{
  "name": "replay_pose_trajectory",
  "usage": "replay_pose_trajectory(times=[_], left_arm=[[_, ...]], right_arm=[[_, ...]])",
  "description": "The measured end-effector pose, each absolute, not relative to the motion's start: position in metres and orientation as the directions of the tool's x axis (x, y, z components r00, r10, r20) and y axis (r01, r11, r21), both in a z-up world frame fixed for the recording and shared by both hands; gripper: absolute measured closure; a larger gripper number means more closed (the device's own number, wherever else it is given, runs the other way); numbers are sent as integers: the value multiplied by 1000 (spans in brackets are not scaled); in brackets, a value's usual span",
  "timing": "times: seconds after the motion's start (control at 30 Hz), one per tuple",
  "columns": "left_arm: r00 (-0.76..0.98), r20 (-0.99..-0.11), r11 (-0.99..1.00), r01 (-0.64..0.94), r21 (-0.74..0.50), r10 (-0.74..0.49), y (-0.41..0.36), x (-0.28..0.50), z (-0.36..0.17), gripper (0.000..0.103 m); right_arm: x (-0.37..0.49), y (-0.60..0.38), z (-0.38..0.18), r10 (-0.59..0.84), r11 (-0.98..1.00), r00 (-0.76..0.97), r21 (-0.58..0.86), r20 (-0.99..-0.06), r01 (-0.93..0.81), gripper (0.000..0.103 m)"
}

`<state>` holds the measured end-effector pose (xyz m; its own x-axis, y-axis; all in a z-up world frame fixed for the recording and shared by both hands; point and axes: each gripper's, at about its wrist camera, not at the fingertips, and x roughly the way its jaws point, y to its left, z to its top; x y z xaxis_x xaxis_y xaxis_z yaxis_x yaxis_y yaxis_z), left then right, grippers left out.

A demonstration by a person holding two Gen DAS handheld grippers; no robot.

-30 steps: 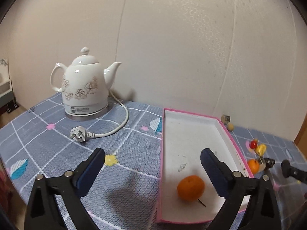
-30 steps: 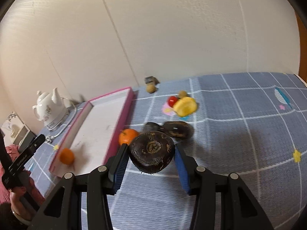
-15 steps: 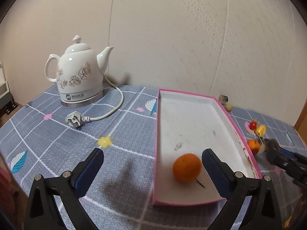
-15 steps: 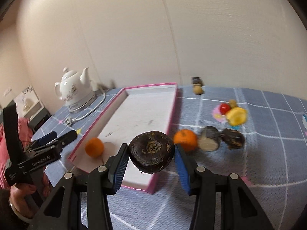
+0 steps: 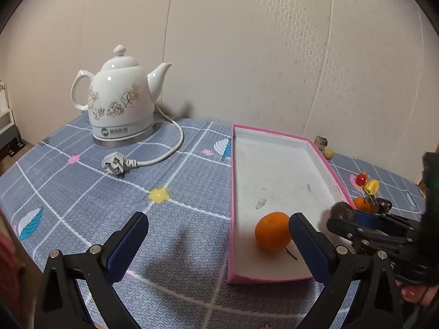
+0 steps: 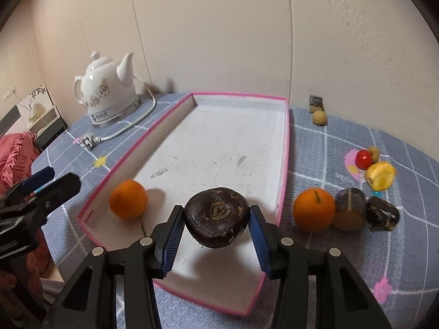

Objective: Organize fruits
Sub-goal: 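Lower the dark pastry into the tray and open the right gripper, then grasp the dark eggplant piece with the right gripper and lift it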

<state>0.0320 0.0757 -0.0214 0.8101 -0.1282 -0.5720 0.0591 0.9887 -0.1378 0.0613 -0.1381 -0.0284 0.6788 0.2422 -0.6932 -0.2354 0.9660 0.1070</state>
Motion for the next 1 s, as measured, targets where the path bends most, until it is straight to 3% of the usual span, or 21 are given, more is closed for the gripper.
replay_pose_trajectory(times=[0.53,0.67,1.0], left_arm=[[803,-584,988,39,-148,-119,84,35,-25,0],[803,-583,986,36,-161,-124,85,35,-25,0],[805,-564,977,90,-195,-187,71,31,-21,0]], right_arm=[[89,-135,-33,197,976,671,75,-715,-206,54],[82,-136,-26,185,976,690,48,-700,-213,43],[55,-174,2,229,973,746,135,-626,-186,43]])
